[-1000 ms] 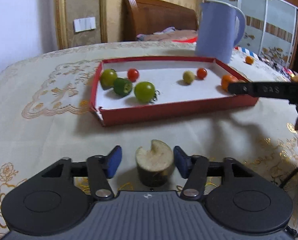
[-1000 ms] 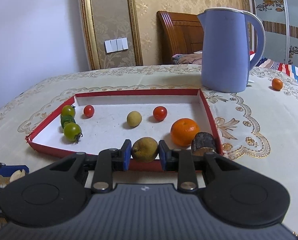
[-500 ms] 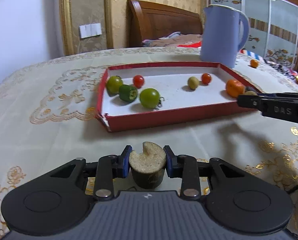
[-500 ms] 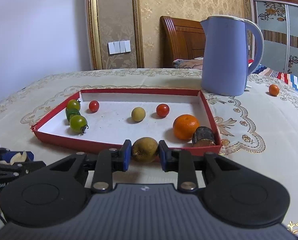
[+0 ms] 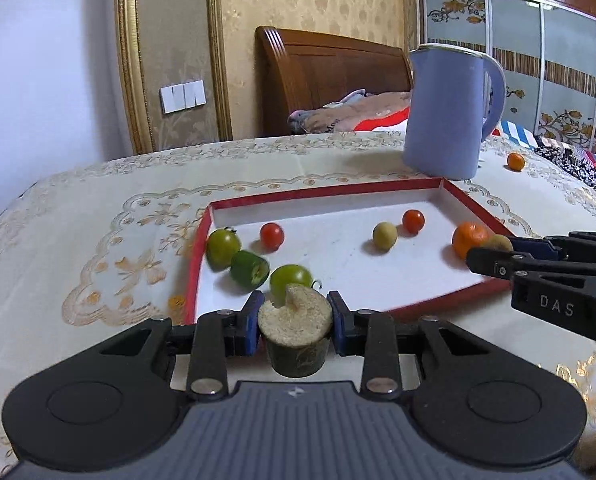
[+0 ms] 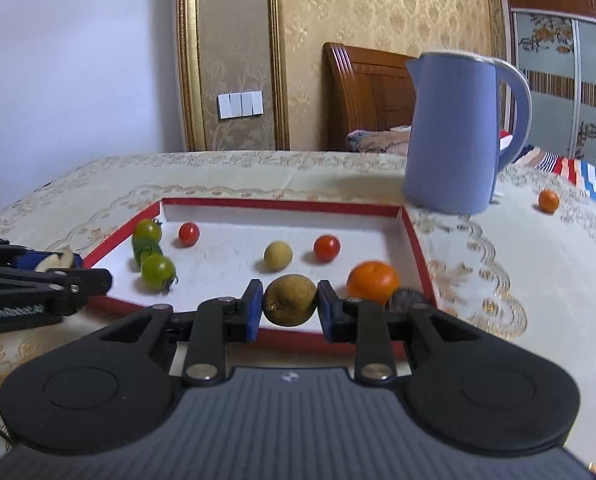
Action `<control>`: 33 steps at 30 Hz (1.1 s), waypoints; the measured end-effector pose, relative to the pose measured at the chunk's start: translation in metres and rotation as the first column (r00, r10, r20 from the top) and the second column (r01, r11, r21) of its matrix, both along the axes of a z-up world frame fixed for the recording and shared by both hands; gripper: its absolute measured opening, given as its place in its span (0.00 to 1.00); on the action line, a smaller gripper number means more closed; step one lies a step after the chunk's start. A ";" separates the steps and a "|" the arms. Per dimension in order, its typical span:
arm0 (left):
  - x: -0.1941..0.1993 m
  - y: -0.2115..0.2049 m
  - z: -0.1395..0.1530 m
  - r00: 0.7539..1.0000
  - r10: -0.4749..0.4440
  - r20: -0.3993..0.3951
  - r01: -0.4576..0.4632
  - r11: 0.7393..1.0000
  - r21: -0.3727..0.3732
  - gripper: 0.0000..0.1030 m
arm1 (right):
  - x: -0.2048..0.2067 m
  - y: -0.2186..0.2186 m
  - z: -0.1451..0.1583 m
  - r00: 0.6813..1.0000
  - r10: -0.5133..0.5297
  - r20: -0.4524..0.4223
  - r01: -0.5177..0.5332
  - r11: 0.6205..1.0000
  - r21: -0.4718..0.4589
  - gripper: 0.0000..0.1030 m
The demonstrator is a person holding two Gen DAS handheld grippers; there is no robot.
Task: Organize fruits
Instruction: 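Lift and carry the slice and round fruit over the red tray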
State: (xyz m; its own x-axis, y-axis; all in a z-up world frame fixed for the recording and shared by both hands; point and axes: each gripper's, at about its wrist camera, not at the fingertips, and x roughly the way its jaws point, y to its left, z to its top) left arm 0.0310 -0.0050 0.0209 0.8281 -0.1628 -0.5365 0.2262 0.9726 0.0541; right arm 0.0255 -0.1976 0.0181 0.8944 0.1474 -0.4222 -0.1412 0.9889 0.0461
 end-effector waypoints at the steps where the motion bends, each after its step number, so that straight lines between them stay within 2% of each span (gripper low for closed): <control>1: 0.004 -0.002 -0.002 1.000 0.002 -0.005 -0.002 1.000 0.008 0.32 | 0.003 0.001 0.001 1.000 0.000 0.001 0.000 1.000 -0.001 0.27; 4: 0.015 -0.006 -0.004 1.000 0.020 -0.009 -0.020 1.000 0.024 0.32 | 0.012 0.006 0.002 1.000 0.002 0.006 -0.002 1.000 -0.016 0.27; 7: 0.028 -0.001 -0.002 0.999 0.037 -0.024 -0.037 0.999 -0.008 0.32 | 0.022 0.007 0.003 1.000 -0.004 0.007 0.004 1.000 -0.016 0.27; 13: 0.051 -0.004 -0.004 0.995 0.095 0.025 -0.095 0.995 0.033 0.32 | 0.044 0.013 0.001 1.000 -0.019 -0.007 0.019 0.999 -0.039 0.27; 22: 0.083 -0.009 -0.015 0.993 0.117 0.003 -0.117 0.993 0.036 0.32 | 0.074 0.013 -0.013 0.998 -0.045 -0.053 0.043 0.998 -0.037 0.27; 33: 0.106 -0.014 -0.018 0.989 0.144 0.015 -0.145 0.988 0.052 0.32 | 0.093 0.014 -0.022 0.994 -0.053 -0.091 0.051 0.998 -0.028 0.27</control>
